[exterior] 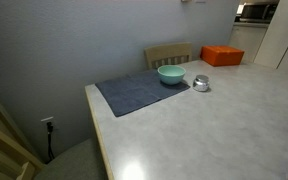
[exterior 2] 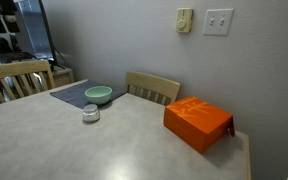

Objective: Remove the silver lid from the silver tin

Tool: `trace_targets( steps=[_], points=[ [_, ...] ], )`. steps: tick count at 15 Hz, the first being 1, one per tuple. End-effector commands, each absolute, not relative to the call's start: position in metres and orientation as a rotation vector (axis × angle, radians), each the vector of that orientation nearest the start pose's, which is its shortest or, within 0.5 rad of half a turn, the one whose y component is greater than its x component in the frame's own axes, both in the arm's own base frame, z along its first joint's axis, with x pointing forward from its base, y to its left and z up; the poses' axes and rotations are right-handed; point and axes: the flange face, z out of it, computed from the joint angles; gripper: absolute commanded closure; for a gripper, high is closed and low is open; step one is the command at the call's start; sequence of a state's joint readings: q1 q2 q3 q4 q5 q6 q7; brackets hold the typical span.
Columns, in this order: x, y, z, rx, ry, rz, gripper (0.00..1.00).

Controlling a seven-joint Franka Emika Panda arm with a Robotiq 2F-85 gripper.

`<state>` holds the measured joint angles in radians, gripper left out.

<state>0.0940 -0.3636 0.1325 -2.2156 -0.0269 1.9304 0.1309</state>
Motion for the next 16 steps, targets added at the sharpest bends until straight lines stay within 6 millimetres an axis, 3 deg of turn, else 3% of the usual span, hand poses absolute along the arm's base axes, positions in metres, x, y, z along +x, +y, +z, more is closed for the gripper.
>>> trace_targets(
  steps=[1, 4, 6, 10, 16],
  points=[
    [0.448, 0.104, 0.525, -3.189, -0.169, -0.135, 0.0],
    [0.462, 0.101, 0.519, -3.181, -0.177, -0.127, 0.0],
    [0.46, 0.099, 0.522, -3.185, -0.153, -0.207, 0.0],
    [0.489, 0.09, 0.506, -3.12, -0.113, -0.292, 0.0],
    [0.536, 0.088, 0.441, -3.12, -0.103, -0.169, 0.0]
  ],
)
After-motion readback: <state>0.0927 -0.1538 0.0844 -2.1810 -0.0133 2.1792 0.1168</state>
